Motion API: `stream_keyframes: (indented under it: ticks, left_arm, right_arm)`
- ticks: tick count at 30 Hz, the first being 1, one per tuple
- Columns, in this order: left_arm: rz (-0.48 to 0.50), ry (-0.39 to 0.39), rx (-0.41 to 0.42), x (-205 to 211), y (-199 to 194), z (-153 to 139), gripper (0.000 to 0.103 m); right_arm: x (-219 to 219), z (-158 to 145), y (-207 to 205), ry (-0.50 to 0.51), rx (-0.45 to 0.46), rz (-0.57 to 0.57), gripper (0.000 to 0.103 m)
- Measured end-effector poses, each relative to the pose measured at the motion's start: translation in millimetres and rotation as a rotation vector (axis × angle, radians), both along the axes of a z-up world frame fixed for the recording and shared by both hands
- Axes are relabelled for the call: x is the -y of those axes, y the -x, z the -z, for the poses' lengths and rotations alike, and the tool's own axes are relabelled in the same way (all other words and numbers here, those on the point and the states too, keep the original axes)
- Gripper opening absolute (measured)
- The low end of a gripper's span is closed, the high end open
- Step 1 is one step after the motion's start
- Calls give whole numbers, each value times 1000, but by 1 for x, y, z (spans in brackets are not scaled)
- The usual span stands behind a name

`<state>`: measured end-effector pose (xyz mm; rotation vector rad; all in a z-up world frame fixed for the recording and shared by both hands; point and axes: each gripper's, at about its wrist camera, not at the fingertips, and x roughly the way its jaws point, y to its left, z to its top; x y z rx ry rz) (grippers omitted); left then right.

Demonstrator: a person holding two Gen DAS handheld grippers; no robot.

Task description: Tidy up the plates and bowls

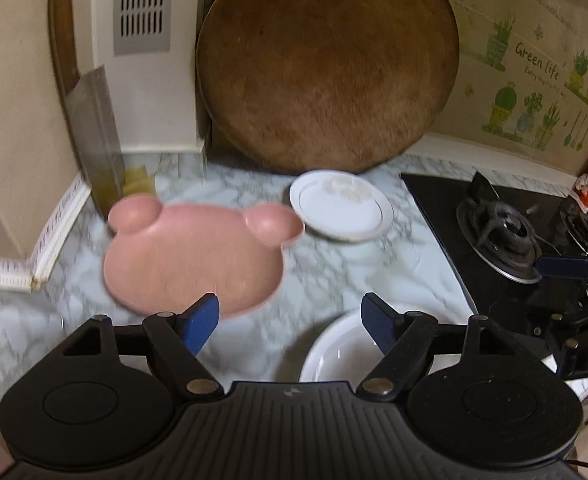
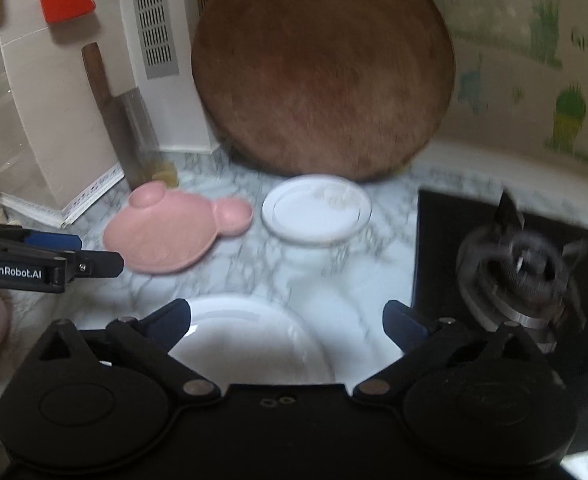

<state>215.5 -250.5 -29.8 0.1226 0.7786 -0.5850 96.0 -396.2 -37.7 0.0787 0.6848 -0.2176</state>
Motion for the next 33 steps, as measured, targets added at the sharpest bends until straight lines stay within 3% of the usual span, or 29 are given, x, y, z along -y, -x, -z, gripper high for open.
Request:
stream_keyframes:
  ticks: [3, 12, 20, 24, 33]
  left_arm:
    - [-1, -8, 0, 12, -21, -2, 78]
    - [8, -88, 18, 66, -90, 2, 78]
    - [-11, -116, -91, 109, -153, 27, 78]
    - [-21, -108, -136, 126, -176, 40, 78]
    - [-51, -113, -216, 147, -204, 69, 78]
  right_arm:
    - [11, -4, -17, 22, 7, 12, 103]
    - [66, 2, -83, -42, -47, 128, 103]
    - [112, 22, -128, -94, -114, 214, 100]
    - [135, 33, -146, -145, -146, 233, 90]
    - [162, 57, -179, -246, -193, 248, 83]
